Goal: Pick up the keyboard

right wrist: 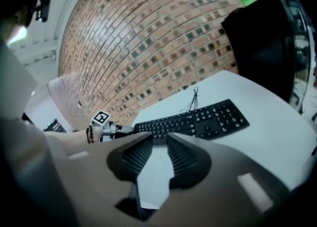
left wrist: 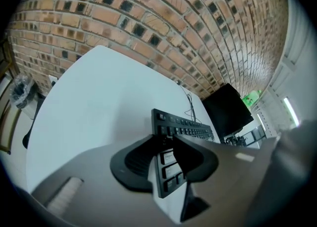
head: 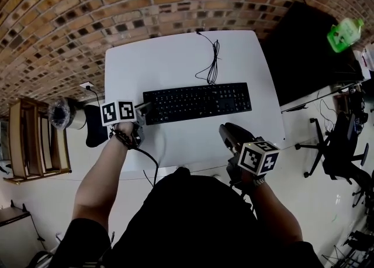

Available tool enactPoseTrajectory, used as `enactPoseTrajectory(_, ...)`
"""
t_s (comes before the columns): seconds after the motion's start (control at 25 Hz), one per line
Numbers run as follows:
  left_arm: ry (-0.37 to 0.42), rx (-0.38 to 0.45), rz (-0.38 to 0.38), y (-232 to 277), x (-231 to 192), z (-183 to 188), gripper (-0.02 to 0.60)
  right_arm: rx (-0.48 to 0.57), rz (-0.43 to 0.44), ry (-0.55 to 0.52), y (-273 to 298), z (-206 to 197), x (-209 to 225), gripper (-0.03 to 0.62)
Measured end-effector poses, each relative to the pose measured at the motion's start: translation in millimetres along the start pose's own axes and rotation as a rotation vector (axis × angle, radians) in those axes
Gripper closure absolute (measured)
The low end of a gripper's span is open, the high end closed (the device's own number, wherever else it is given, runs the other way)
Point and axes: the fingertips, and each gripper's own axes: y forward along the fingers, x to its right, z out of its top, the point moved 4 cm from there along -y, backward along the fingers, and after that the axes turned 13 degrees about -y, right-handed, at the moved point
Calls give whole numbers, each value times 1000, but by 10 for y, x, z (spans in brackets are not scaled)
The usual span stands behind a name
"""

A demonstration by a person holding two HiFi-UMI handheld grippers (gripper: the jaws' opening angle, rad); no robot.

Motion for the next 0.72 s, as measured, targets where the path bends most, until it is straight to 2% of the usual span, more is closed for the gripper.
enactPoseTrajectory(0.2,3,16,-21,-104,128,46,476,1,33,212,152,-184,184,443)
enactPoseTrajectory(0.52,3,17,-30,-186,222,53,480,29,62,523,508,-442,417,402)
enactPoseTrajectory(0.72,6,28,-31,-223,291,78,480,63,54,643,712,-501,559,376)
